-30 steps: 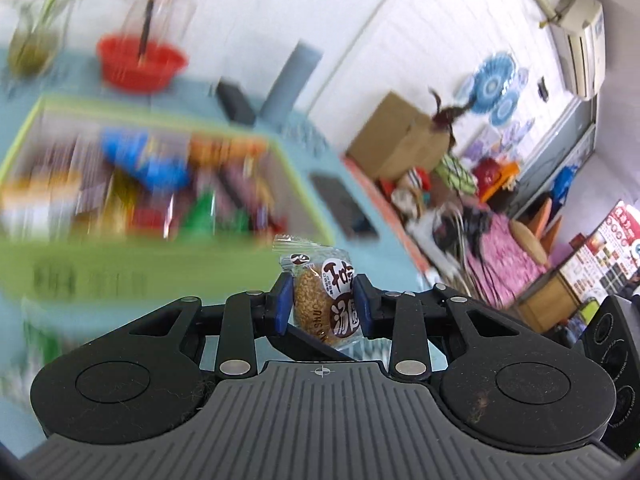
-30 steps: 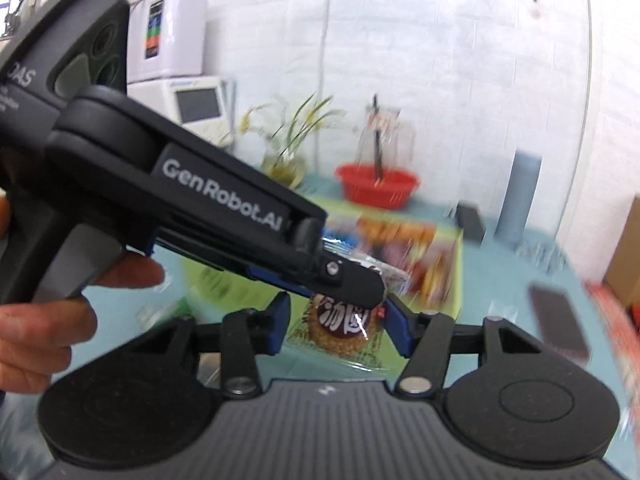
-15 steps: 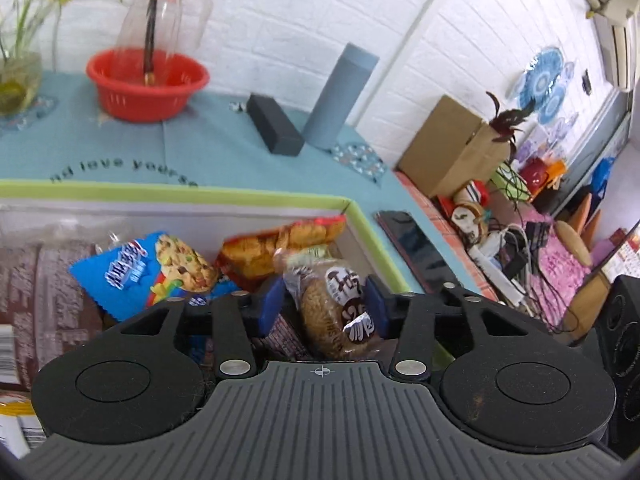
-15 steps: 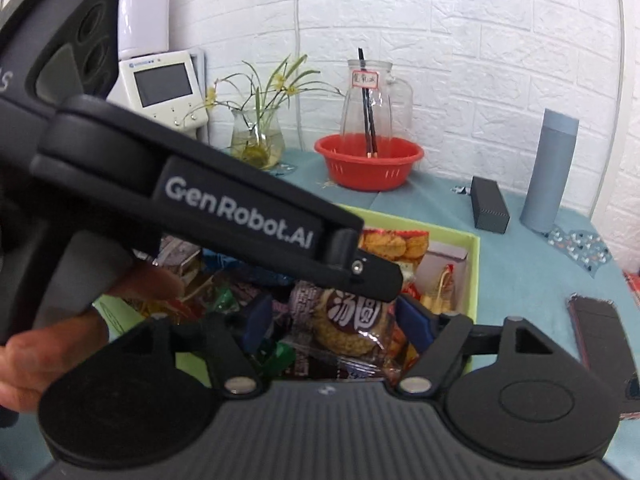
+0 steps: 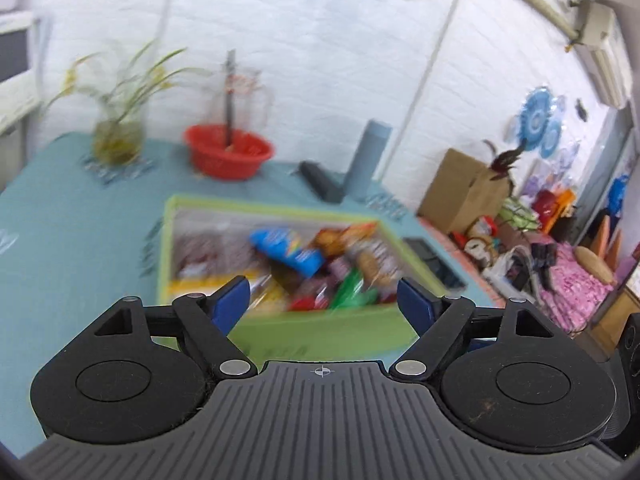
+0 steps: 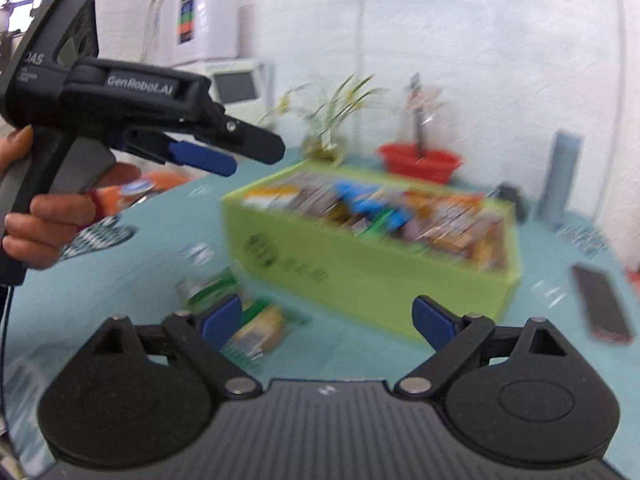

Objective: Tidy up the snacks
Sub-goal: 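Grasp the green-and-white snack bag with the left tool, then carry the green-and-white bag into the box and open the left tool, then grasp the green-banded round bread packet with the left tool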

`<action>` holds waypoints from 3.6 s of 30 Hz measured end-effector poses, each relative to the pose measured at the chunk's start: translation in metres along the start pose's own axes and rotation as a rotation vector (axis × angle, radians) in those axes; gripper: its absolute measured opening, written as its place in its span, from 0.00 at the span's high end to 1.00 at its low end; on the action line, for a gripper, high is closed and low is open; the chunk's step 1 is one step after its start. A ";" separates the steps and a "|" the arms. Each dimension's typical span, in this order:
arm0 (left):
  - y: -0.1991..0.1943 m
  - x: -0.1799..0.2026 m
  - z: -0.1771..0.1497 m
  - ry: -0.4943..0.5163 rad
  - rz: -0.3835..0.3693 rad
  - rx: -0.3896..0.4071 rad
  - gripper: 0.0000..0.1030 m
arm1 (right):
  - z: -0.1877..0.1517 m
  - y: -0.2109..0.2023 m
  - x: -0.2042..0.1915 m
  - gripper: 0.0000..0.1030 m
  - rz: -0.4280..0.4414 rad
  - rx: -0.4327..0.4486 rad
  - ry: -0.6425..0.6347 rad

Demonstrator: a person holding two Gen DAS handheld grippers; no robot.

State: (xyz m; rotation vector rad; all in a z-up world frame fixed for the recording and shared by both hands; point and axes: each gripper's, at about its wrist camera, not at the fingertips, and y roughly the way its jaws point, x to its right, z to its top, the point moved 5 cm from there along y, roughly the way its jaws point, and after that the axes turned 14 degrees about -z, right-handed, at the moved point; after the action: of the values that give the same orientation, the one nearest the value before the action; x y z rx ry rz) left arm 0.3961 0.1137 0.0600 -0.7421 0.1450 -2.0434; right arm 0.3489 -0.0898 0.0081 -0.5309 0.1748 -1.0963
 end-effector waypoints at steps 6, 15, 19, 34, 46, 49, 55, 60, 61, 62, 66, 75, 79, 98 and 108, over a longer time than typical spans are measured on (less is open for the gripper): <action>-0.019 -0.059 -0.050 -0.118 0.137 -0.054 0.37 | -0.014 0.013 -0.074 0.09 0.119 -0.072 -0.042; 0.019 -0.092 -0.054 -0.214 -0.040 -0.195 0.49 | 0.006 0.080 -0.121 0.10 0.253 -0.192 -0.039; 0.031 -0.093 -0.064 -0.203 -0.045 -0.247 0.60 | 0.001 0.080 -0.097 0.10 0.173 -0.208 0.006; 0.006 -0.083 -0.077 -0.183 -0.015 -0.267 0.88 | 0.008 0.078 -0.151 0.40 0.178 -0.185 -0.059; -0.027 -0.008 -0.030 -0.134 -0.083 -0.128 0.90 | 0.053 0.012 -0.125 0.39 0.095 0.020 -0.102; -0.012 -0.002 0.019 -0.071 -0.090 -0.079 0.89 | 0.094 0.026 -0.098 0.38 0.052 0.064 -0.125; 0.053 -0.045 0.071 -0.101 -0.047 -0.096 0.89 | 0.130 0.109 -0.068 0.38 0.034 -0.028 -0.111; 0.099 -0.092 0.052 -0.141 0.043 -0.143 0.72 | 0.115 0.163 -0.064 0.30 0.069 -0.121 -0.094; 0.100 -0.095 0.047 -0.119 0.050 -0.126 0.68 | 0.114 0.165 -0.062 0.23 0.087 -0.121 -0.072; 0.098 -0.092 0.045 -0.085 0.045 -0.114 0.62 | 0.116 0.169 -0.059 0.22 0.104 -0.119 -0.053; 0.078 -0.077 0.049 -0.053 0.059 -0.073 0.45 | 0.117 0.138 -0.056 0.15 0.066 -0.030 -0.063; -0.003 -0.032 0.019 -0.103 -0.045 0.052 0.29 | 0.041 0.030 -0.031 0.10 0.059 0.045 0.013; 0.006 -0.032 -0.031 -0.183 -0.040 -0.045 0.32 | -0.012 0.041 -0.027 0.10 0.041 -0.100 0.074; 0.052 0.011 -0.105 -0.139 -0.032 -0.334 0.82 | -0.053 0.026 -0.064 0.10 0.065 -0.180 0.035; 0.013 0.039 -0.140 -0.142 -0.024 -0.288 0.82 | -0.078 -0.016 -0.082 0.10 0.026 -0.149 0.013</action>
State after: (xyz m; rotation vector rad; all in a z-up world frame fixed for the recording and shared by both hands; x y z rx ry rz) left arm 0.3123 0.0494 -0.0412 -1.0684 0.3548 -2.0068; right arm 0.2680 -0.0486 -0.0611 -0.6535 0.2759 -1.0665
